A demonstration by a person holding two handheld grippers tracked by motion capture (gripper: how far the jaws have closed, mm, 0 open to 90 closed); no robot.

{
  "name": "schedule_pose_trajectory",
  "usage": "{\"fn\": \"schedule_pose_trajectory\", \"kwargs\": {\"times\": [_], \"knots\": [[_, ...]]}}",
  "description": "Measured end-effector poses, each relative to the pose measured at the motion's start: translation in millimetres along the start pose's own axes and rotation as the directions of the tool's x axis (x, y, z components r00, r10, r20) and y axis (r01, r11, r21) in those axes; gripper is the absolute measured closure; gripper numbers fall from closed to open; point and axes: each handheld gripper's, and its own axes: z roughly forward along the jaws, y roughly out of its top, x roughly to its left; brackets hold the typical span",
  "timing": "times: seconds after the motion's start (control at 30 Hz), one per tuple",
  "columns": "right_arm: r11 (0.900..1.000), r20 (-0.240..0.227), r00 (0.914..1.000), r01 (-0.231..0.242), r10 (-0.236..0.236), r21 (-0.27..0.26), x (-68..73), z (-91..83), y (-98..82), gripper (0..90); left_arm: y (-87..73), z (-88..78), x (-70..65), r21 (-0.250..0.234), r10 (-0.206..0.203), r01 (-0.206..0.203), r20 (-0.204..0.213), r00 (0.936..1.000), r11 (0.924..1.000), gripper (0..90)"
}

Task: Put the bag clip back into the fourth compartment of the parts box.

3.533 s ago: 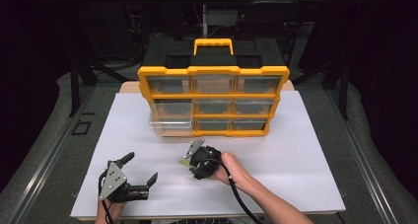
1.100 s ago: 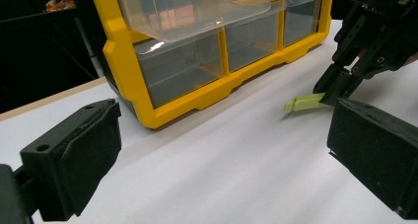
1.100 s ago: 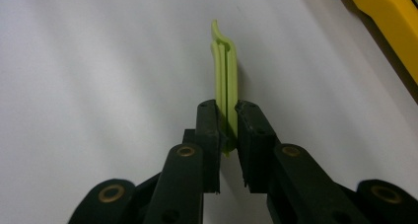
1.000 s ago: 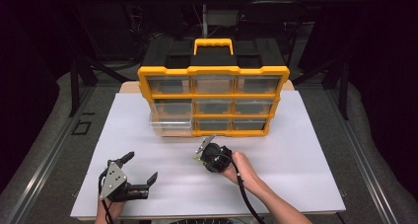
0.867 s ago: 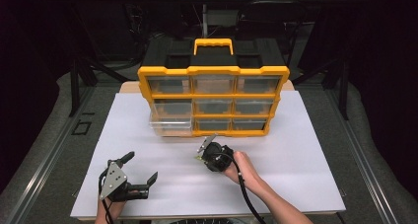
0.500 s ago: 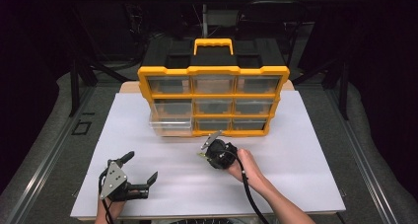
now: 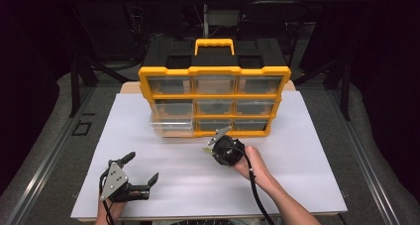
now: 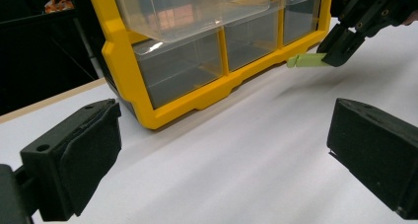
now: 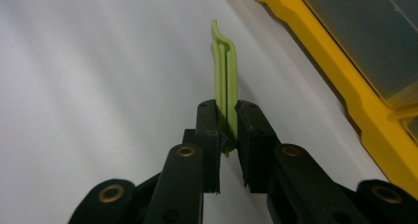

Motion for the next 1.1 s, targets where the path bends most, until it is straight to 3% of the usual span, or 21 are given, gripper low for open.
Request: {"fn": "schedule_pose_trajectory", "kwargs": {"times": [1.1], "knots": [[0.998,0.030,0.9994,0.019,-0.018,-0.052,-10.7,-29.2,7.7,80.6,-0.8,0.4,0.7,0.008,0.005,-0.005,-0.005,1.0000,1.0000,0.4]]}}
